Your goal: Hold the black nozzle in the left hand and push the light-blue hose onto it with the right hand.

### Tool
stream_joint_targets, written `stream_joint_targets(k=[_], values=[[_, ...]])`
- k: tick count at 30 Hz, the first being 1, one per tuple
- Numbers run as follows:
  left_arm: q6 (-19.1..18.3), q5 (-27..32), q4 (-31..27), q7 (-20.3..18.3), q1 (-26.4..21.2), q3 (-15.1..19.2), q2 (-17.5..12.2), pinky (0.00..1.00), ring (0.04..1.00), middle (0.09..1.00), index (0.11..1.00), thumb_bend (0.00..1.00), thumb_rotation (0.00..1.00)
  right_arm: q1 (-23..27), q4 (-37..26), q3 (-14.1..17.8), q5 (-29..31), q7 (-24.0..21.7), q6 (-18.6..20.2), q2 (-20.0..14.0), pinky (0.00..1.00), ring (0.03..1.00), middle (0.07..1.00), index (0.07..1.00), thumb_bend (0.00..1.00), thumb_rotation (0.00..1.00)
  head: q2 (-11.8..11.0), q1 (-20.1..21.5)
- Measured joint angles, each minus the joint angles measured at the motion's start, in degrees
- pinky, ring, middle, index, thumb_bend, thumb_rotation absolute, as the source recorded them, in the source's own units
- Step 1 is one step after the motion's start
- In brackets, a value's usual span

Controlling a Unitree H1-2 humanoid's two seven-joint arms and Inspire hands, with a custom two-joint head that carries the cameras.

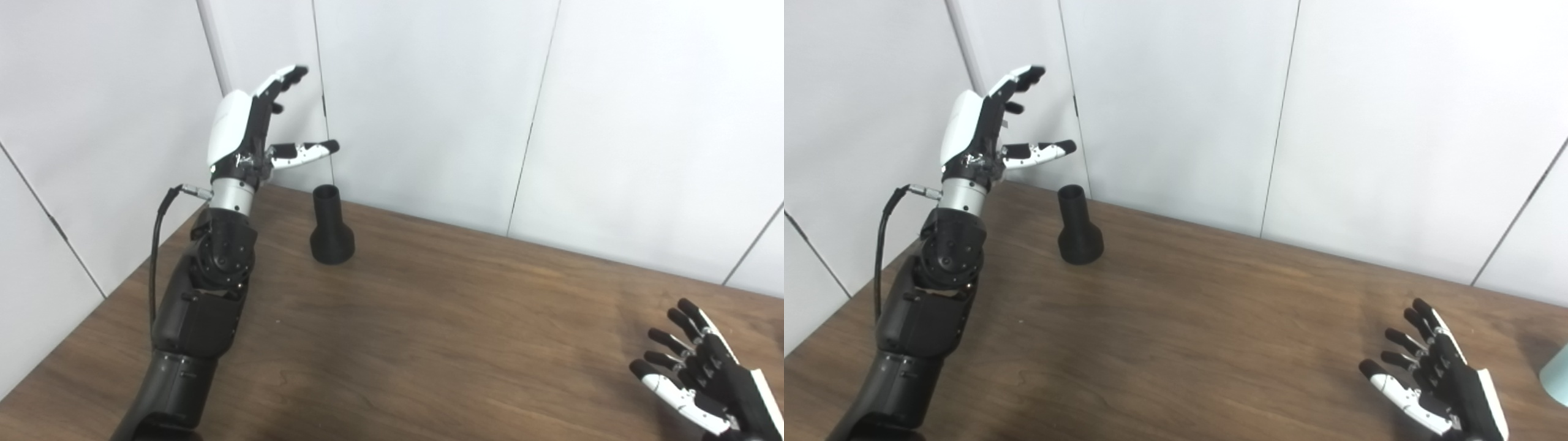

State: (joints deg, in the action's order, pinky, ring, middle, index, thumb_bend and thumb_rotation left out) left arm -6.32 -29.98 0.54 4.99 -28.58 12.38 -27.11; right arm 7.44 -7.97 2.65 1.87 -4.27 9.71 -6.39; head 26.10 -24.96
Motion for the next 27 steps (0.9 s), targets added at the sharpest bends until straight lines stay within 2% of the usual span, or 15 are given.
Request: stream_joint_targets(k=[2, 4, 5, 9, 10, 13, 17, 20, 27], values=[[-1.95, -0.98, 0.82, 0.59, 0.43, -0.24, -0.02, 0.76, 0.886, 0.827, 0.844, 0.86, 0.23, 0.0, -0.64, 0.04, 0.11, -0.02, 0.69, 0.0, 0.69, 0.821, 0.919, 0.917, 0.46, 0.0, 0.18, 0.0], [-5.69, -2.5, 0.74, 0.39, 0.84, -0.94, -0.2, 0.82, 0.968, 0.909, 0.897, 0.91, 0.29, -0.03, -1.15, 0.1, 0.3, -0.03, 1.15, 0.01, 0.71, 0.832, 0.918, 0.918, 0.45, 0.0, 0.18, -0.18], [-7.73, -2.87, 0.73, -0.54, 0.97, -1.3, -0.4, 0.84, 0.984, 0.933, 0.913, 0.94, 0.3, -0.02, -1.2, 0.1, 0.39, -0.05, 1.21, 0.02, 0.71, 0.834, 0.918, 0.918, 0.44, 0.0, 0.18, -0.18], [-13.27, -3.68, 0.8, -3.91, 1.55, -3.5, -1.9, 0.9, 1.0, 0.984, 0.952, 1.0, 0.3, -0.17, -1.33, 0.1, 0.47, -0.04, 1.46, 0.05, 0.72, 0.839, 0.931, 0.923, 0.44, 0.0, 0.35, -0.18], [-14.07, -3.71, 0.89, -4.49, 1.55, -3.79, -2.24, 0.95, 1.0, 0.994, 0.96, 1.0, 0.32, -0.17, -1.38, 0.09, 0.44, -0.03, 1.46, 0.05, 0.72, 0.835, 0.925, 0.924, 0.45, 0.0, 0.44, -0.09], [-17.34, -3.73, 1.43, -6.35, 1.53, -5.1, -3.54, 0.99, 1.0, 1.0, 0.978, 1.0, 0.37, -0.22, -1.44, 0.07, 0.14, 0.02, 1.45, 0.02, 0.73, 0.824, 0.909, 0.921, 0.47, 0.0, 0.7, -0.09], [-19.91, -3.23, 3.41, -8.6, 1.59, -5.99, -4.08, 1.0, 1.0, 1.0, 0.998, 1.0, 0.38, -0.35, -1.61, 0.09, 0.03, -0.03, 1.45, -0.03, 0.7, 0.812, 0.902, 0.918, 0.48, 0.0, 0.88, -0.26], [-20.37, -2.21, 5.1, -10.82, 1.66, -5.97, -4.08, 1.0, 1.0, 1.0, 1.0, 1.0, 0.38, -0.39, -1.75, 0.1, 0.13, -0.19, 1.46, -0.03, 0.69, 0.811, 0.901, 0.917, 0.47, 0.0, 0.88, -0.18], [-20.63, -1.33, 7.31, -12.6, 2.98, -6.22, -4.01, 1.0, 1.0, 1.0, 1.0, 1.0, 0.41, -0.45, -1.85, 0.16, 0.2, -0.28, 1.46, -0.12, 0.69, 0.806, 0.89, 0.91, 0.47, 0.0, 1.41, -0.09]])
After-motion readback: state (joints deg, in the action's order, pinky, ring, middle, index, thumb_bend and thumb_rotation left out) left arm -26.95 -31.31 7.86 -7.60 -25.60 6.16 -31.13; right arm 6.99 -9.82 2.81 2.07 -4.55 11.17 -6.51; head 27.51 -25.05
